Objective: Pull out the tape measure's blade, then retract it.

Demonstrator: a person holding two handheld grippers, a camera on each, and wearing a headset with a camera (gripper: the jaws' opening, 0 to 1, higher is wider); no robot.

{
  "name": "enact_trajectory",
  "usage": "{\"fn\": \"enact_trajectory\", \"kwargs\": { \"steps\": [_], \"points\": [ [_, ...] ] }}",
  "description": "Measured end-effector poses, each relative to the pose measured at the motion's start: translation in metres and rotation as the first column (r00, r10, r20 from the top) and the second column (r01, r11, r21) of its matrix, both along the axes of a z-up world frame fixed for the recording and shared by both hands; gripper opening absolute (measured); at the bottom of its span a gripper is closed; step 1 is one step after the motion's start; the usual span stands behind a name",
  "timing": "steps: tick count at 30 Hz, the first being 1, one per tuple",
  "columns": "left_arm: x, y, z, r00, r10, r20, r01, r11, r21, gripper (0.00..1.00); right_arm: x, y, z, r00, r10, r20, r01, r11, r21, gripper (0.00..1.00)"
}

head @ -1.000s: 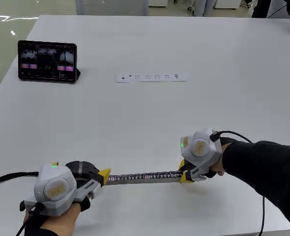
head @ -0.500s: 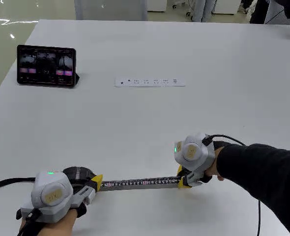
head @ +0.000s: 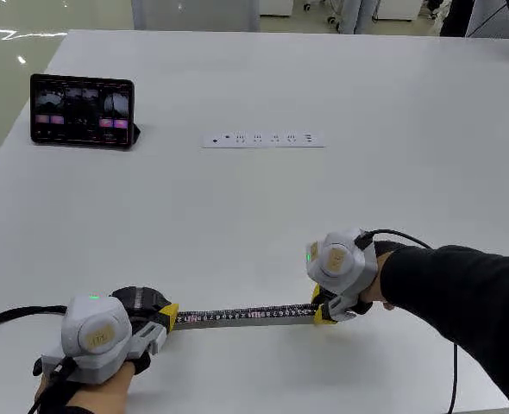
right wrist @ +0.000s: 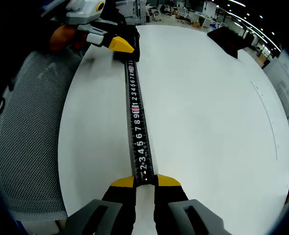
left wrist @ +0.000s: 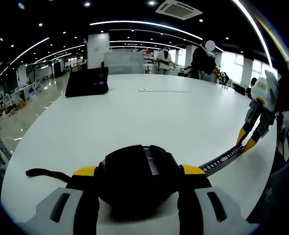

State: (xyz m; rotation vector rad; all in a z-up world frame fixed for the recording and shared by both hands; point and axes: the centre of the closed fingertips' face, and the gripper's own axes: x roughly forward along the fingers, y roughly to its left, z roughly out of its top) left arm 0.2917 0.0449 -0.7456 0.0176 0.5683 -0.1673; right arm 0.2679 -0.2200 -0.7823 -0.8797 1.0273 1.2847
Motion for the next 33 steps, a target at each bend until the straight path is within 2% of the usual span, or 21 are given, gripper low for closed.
{"fn": "enact_trajectory", "kwargs": {
  "steps": [12, 33],
  "points": [
    [-0.0010, -0.0003, 0.0011, 1.000, -0.004, 0.004, 0.004, 1.000, -0.009, 0.61, 0.0004, 0.0037, 0.0003, 1.000, -0.009, -0.008, 0.008, 1.000, -0.020, 0.10],
    [-0.0007, 0.0002, 0.0004, 1.000, -0.008, 0.000, 0.008, 1.000, -0.011, 0.61, -0.0001, 0.0090, 0.0002, 1.000, -0.023, -0.011, 0.023, 1.000, -0.019, 0.10]
  ]
}}
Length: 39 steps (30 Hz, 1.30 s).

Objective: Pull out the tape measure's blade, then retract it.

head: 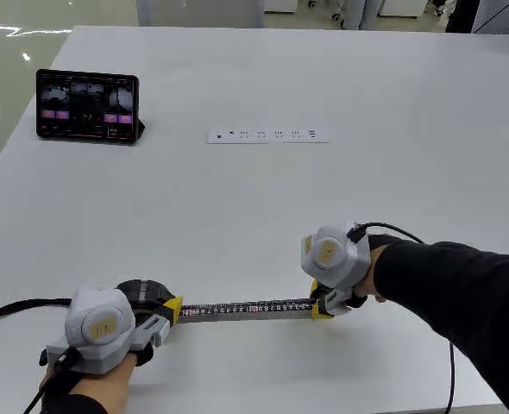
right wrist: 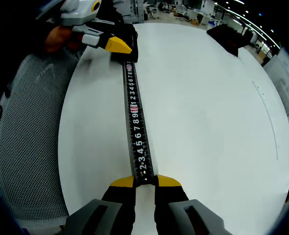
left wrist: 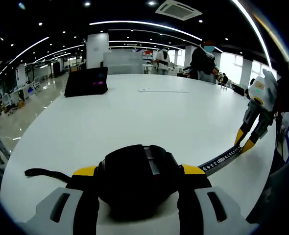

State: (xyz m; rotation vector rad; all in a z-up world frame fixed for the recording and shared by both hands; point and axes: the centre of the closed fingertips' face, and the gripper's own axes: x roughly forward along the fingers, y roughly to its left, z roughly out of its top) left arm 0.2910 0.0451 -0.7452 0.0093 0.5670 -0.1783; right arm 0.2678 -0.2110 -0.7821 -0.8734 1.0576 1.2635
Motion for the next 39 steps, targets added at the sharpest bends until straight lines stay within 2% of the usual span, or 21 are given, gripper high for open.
{"fn": "enact_trajectory", "kwargs": {
  "steps": [23, 26, 30, 39],
  "points": [
    [0.000, 0.000, -0.001, 1.000, -0.007, -0.003, 0.007, 1.000, 0.001, 0.61, -0.001, 0.009, -0.001, 1.000, 0.011, 0.004, -0.011, 1.000, -0.020, 0.10],
    [0.000, 0.000, -0.001, 1.000, -0.007, -0.002, 0.007, 1.000, 0.001, 0.61, 0.000, 0.010, -0.001, 1.000, -0.009, -0.007, 0.008, 1.000, -0.021, 0.10],
    [0.000, -0.001, -0.001, 1.000, -0.008, -0.002, 0.008, 1.000, 0.001, 0.61, -0.001, 0.011, -0.001, 1.000, 0.013, -0.004, -0.013, 0.999, -0.029, 0.10],
    [-0.001, -0.001, -0.001, 1.000, -0.010, -0.004, 0.010, 1.000, 0.001, 0.61, -0.001, 0.014, -0.001, 1.000, 0.008, 0.002, -0.008, 0.999, -0.032, 0.10]
  ]
}}
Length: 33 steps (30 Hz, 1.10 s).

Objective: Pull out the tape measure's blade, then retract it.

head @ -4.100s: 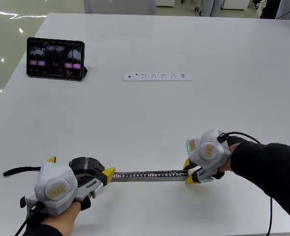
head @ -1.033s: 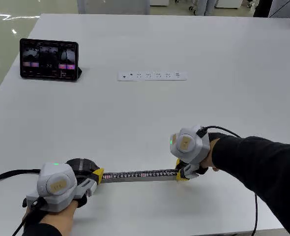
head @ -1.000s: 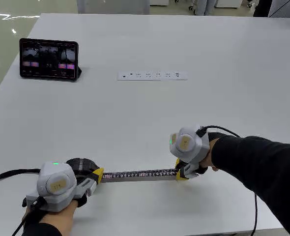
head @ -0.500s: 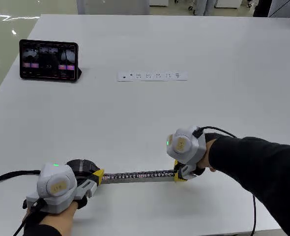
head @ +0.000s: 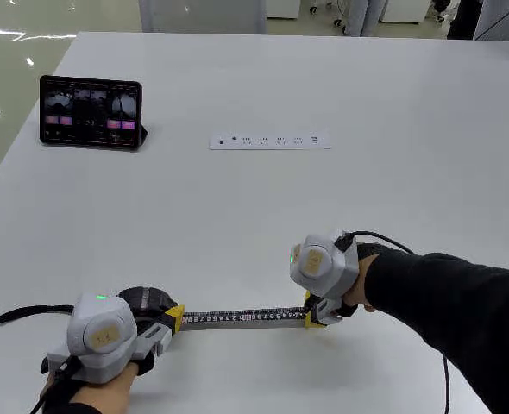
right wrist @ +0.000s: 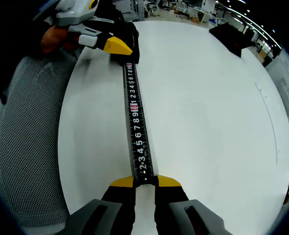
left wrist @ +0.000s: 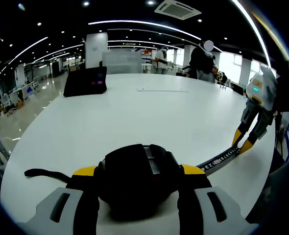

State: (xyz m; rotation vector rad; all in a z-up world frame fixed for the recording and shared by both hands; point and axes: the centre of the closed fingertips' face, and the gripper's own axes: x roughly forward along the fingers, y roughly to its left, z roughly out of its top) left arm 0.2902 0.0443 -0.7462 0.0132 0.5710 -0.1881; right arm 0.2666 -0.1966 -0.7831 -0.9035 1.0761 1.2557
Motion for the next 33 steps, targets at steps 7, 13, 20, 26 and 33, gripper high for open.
{"fn": "enact_trajectory", "kwargs": {
  "steps": [7, 13, 20, 26, 33],
  "points": [
    [0.000, 0.000, 0.000, 1.000, -0.005, 0.000, 0.005, 1.000, 0.000, 0.60, -0.001, 0.003, 0.000, 1.000, 0.018, 0.012, -0.018, 1.000, -0.004, 0.10],
    [0.000, 0.000, 0.000, 1.000, -0.007, -0.002, 0.007, 1.000, 0.001, 0.60, 0.000, 0.005, 0.001, 1.000, 0.029, 0.007, -0.029, 0.999, -0.024, 0.10],
    [0.000, 0.001, 0.000, 1.000, -0.005, -0.004, 0.005, 1.000, 0.003, 0.60, 0.000, 0.007, 0.000, 1.000, 0.006, 0.004, -0.006, 1.000, -0.016, 0.10],
    [0.000, 0.000, 0.000, 1.000, -0.005, -0.004, 0.005, 1.000, 0.002, 0.60, 0.000, 0.010, 0.000, 1.000, -0.004, 0.000, 0.004, 1.000, -0.006, 0.10],
    [0.000, 0.000, 0.000, 1.000, -0.003, -0.003, 0.003, 1.000, 0.003, 0.60, 0.000, 0.014, 0.001, 1.000, -0.008, -0.003, 0.008, 1.000, -0.003, 0.10]
  ]
}}
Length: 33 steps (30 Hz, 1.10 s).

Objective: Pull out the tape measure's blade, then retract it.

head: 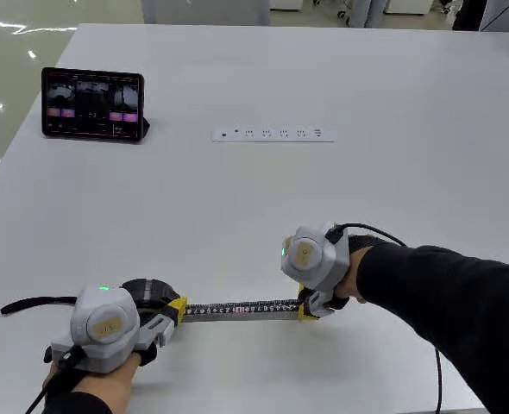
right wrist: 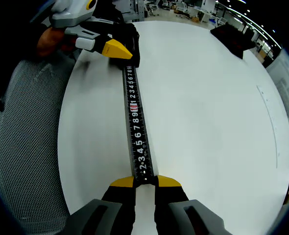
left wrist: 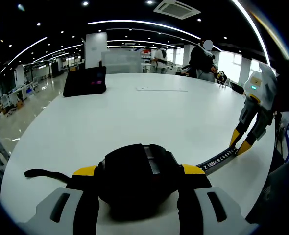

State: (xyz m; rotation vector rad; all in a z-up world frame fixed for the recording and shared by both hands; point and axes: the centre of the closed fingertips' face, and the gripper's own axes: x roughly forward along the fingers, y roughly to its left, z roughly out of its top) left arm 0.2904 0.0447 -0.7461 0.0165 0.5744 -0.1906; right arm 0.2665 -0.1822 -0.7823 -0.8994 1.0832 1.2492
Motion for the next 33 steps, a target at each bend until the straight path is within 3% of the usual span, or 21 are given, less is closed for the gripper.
{"fn": "enact_trajectory", "kwargs": {
  "steps": [33],
  "points": [
    [0.000, 0.001, 0.000, 1.000, 0.001, -0.001, -0.001, 1.000, -0.002, 0.60, 0.000, 0.016, -0.001, 1.000, 0.012, 0.002, -0.012, 1.000, 0.019, 0.10]
  ]
}}
